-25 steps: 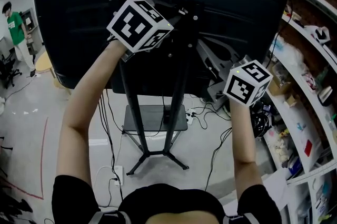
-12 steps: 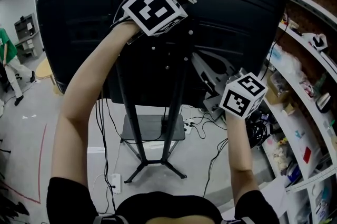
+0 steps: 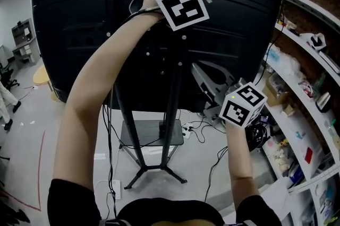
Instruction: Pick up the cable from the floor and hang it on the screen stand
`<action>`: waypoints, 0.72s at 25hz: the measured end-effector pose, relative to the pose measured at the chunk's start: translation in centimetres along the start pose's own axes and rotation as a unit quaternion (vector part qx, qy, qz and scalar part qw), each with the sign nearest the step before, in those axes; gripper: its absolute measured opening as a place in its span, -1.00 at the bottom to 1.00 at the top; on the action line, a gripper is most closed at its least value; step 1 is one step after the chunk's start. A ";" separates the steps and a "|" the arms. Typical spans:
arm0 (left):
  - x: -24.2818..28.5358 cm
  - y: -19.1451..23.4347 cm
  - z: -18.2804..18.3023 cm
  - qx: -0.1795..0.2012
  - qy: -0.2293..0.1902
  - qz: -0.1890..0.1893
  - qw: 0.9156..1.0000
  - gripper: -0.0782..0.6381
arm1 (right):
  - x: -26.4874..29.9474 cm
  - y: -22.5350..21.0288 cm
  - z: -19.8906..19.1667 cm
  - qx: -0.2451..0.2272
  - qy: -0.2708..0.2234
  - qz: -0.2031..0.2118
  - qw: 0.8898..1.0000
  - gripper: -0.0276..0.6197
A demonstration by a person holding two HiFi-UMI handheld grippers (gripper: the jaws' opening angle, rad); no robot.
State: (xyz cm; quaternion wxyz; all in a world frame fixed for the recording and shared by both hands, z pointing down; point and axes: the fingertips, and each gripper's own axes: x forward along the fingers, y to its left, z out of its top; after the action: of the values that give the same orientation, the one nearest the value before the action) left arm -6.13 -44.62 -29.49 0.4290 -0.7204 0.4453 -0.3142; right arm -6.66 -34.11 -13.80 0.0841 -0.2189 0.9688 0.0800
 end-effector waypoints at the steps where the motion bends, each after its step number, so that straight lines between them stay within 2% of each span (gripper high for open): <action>1: 0.5 -0.4 0.7 0.009 -0.002 -0.003 1.000 -0.65 | -0.3 -0.1 -0.1 0.000 0.002 -0.003 1.000 -0.84; 4: 1.8 -2.3 2.0 0.055 0.009 -0.016 0.998 -0.65 | -1.4 -0.9 -0.1 0.003 -0.001 -0.018 1.000 -0.84; 6: 3.3 -4.1 1.7 0.126 0.038 -0.010 0.991 -0.65 | -2.3 -1.3 0.0 0.006 -0.005 -0.026 1.000 -0.84; 9: 5.4 -6.9 0.6 0.230 0.066 0.003 0.971 -0.65 | -3.3 -1.8 -0.7 0.011 0.000 -0.041 0.999 -0.84; 13: 6.5 -9.7 0.2 0.334 0.074 0.003 0.940 -0.65 | -4.4 -3.0 -2.0 0.026 0.006 -0.059 0.998 -0.84; 18: 7.3 -14.2 0.8 0.392 0.077 -0.028 0.916 -0.65 | -6.5 -3.8 -2.8 0.041 0.000 -0.077 0.996 -0.84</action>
State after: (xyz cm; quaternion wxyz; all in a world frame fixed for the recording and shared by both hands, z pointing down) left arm 2.81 -47.61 -16.60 0.6325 -0.4797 0.2977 -0.5303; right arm 0.47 -35.39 -10.21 0.0984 -0.2888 0.9517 0.0335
